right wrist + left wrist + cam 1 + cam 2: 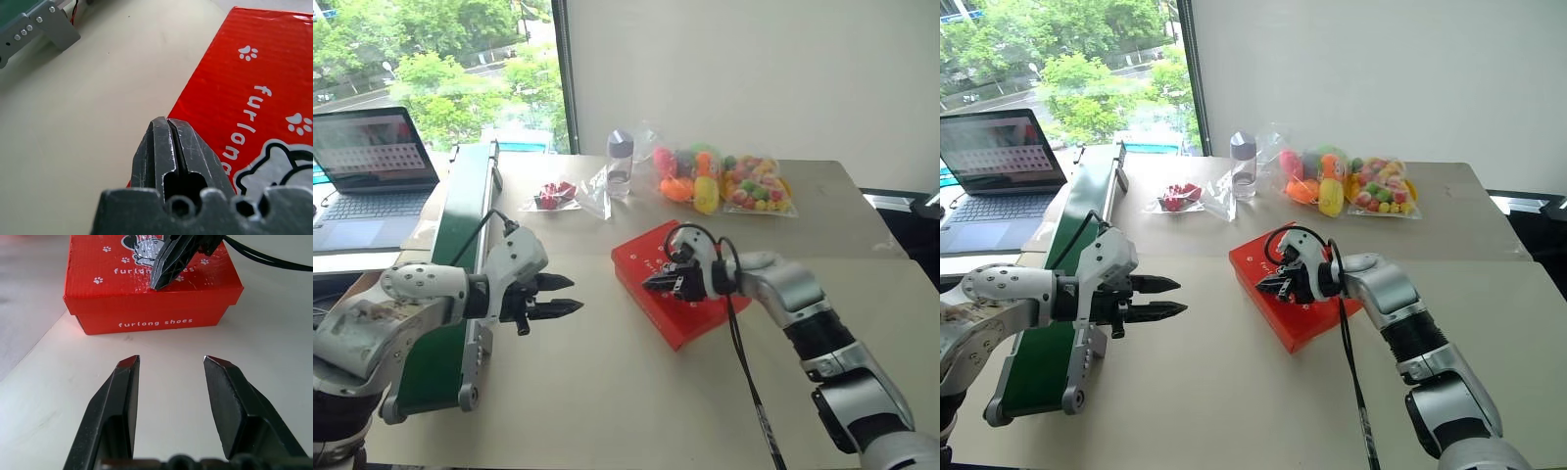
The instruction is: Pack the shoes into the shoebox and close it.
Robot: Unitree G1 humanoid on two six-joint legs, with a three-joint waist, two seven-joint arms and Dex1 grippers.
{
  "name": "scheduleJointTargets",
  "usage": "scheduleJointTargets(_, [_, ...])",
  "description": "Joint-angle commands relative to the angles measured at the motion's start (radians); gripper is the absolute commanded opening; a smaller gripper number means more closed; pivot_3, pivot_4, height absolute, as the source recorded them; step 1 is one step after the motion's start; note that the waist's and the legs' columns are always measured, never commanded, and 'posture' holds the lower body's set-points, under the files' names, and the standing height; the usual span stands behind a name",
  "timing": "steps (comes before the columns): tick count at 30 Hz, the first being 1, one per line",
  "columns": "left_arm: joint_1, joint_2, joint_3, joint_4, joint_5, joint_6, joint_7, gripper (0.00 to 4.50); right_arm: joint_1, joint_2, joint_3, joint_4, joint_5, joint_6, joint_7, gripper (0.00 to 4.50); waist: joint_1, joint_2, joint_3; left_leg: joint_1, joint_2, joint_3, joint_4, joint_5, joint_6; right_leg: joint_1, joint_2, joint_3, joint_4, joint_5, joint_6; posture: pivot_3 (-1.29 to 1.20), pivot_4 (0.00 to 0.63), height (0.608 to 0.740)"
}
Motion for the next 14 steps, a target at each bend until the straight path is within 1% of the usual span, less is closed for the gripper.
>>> scheduleJointTargets(1, [-0.011,-0.003,0.018,-0.026,0.012,-0.054,0.006,2.21,-0.079,-0.12,-0.142,-0.219,0.138,0.022,0.165,0.08,0.005,0.003,0.003,-0.002,0.0,0.0,0.0,0.0,0.0,-0.001,0.0,0.0,0.0,0.0,0.0,0.0,0.15,0.74])
scheduleJointTargets(4, [-0.015,-0.024,0.032,-0.03,-0.016,-0.063,0.009,2.21,-0.075,-0.189,-0.171,-0.296,0.169,-0.021,0.261,0.08,0.006,0.003,0.003,-0.003,-0.001,0.0,-0.001,-0.001,0.003,-0.002,0.0,0.0,-0.001,0.001,0.0,0.0,0.15,0.74])
scheduleJointTargets(6, [-0.015,-0.032,0.041,-0.037,-0.031,-0.065,0.01,2.21,-0.072,-0.234,-0.182,-0.324,0.152,-0.071,0.308,0.08,0.005,0.002,0.003,-0.001,0.001,-0.001,-0.001,-0.003,0.006,-0.001,0.003,-0.001,-0.001,0.0,0.002,0.0,0.15,0.74])
scheduleJointTargets(7, [-0.012,-0.03,0.045,-0.039,-0.029,-0.067,0.011,2.21,-0.067,-0.263,-0.172,-0.318,0.105,-0.123,0.322,0.08,0.005,0.002,0.003,-0.002,0.002,-0.002,-0.001,-0.003,0.008,-0.001,0.005,-0.001,-0.001,-0.001,0.003,0.0,0.15,0.74])
scheduleJointTargets(9, [-0.001,-0.026,0.064,-0.04,-0.034,-0.069,0.017,2.21,-0.057,-0.306,-0.153,-0.287,0.028,-0.189,0.328,0.08,0.006,0.002,0.003,-0.002,0.002,-0.002,-0.002,-0.005,0.008,-0.002,0.004,-0.001,-0.001,-0.004,0.003,0.0,0.15,0.74])
scheduleJointTargets(14, [-0.001,-0.027,0.112,-0.003,-0.069,-0.023,0.048,2.21,-0.026,-0.331,-0.153,-0.234,-0.034,-0.255,0.327,0.08,0.004,0.002,0.003,-0.002,0.001,0.0,-0.002,-0.007,0.01,-0.002,0.003,0.0,-0.001,-0.006,0.003,0.0,0.15,0.74])
